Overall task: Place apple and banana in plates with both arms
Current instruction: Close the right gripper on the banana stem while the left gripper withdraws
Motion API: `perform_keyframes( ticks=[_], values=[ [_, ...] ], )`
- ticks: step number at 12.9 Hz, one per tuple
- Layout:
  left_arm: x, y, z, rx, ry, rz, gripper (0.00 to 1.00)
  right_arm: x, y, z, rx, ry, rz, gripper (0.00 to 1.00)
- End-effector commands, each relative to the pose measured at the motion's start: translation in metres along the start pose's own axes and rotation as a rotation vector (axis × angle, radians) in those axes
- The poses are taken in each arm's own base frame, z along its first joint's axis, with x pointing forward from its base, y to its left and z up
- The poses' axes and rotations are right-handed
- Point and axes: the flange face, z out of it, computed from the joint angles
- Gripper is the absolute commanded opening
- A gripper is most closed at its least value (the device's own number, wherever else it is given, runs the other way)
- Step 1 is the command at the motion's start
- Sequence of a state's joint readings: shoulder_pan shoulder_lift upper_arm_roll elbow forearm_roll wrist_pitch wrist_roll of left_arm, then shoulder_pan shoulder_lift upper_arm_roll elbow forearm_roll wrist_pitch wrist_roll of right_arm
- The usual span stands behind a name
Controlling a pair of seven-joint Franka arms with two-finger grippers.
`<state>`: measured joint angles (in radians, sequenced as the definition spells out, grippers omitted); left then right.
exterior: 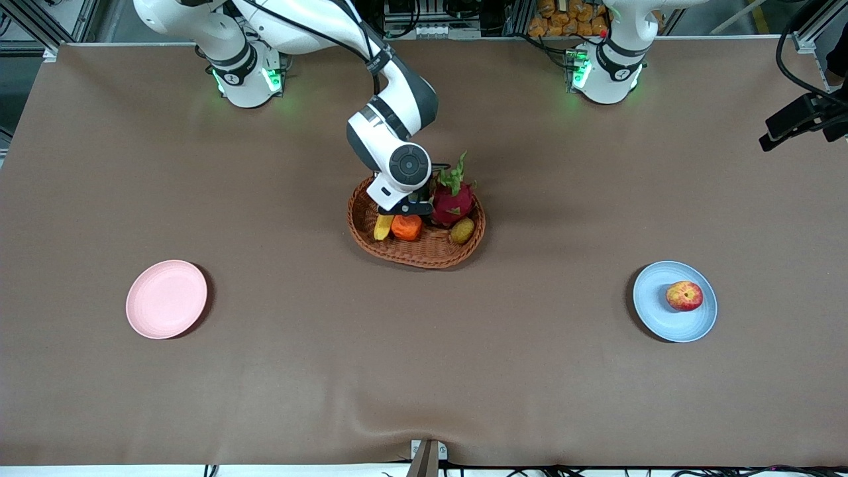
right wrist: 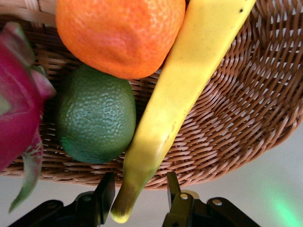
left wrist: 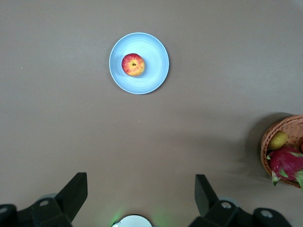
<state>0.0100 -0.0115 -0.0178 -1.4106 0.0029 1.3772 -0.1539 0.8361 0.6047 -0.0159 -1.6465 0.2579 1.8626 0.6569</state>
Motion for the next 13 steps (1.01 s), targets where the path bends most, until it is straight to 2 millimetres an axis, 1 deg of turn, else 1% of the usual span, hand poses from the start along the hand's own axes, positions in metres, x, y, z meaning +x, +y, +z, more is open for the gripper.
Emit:
perform_keyframes(
  ticks=[1, 3, 5, 6, 8, 10, 11, 12, 13],
  values=[
    [-0.008, -0.006, -0.006, -0.005, -0.013, 0.026, 1.00, -0.003, -0.004, -0.006, -0.002, 0.001, 0.016, 0.00],
    [-0.011, -0.008, -0.014, -0.003, 0.006, 0.032, 1.00, -0.004, -0.003, -0.010, 0.003, 0.006, 0.014, 0.00],
    [-0.011, -0.013, -0.015, -0.005, 0.009, 0.028, 1.00, -0.005, -0.003, -0.011, 0.001, 0.006, 0.012, 0.00],
    [-0.012, -0.015, -0.016, -0.005, 0.010, 0.028, 1.00, -0.005, -0.001, -0.014, 0.002, 0.008, 0.011, 0.00],
    [-0.011, -0.016, -0.014, -0.008, 0.009, 0.027, 1.00, -0.008, 0.012, -0.035, -0.002, 0.006, 0.016, 0.00],
    [-0.010, -0.012, -0.013, -0.008, 0.007, 0.033, 1.00, 0.002, 0.040, -0.065, 0.023, 0.006, 0.048, 0.00],
    [-0.009, -0.014, -0.012, -0.009, 0.004, 0.029, 1.00, 0.006, 0.055, -0.079, 0.038, 0.002, 0.064, 0.00],
    [-0.009, -0.013, -0.011, -0.011, 0.002, 0.031, 1.00, 0.008, 0.067, -0.092, 0.060, 0.005, 0.080, 0.00],
    [-0.009, -0.013, -0.011, -0.011, 0.002, 0.031, 1.00, 0.008, 0.073, -0.103, 0.074, 0.014, 0.086, 0.00]
  ],
)
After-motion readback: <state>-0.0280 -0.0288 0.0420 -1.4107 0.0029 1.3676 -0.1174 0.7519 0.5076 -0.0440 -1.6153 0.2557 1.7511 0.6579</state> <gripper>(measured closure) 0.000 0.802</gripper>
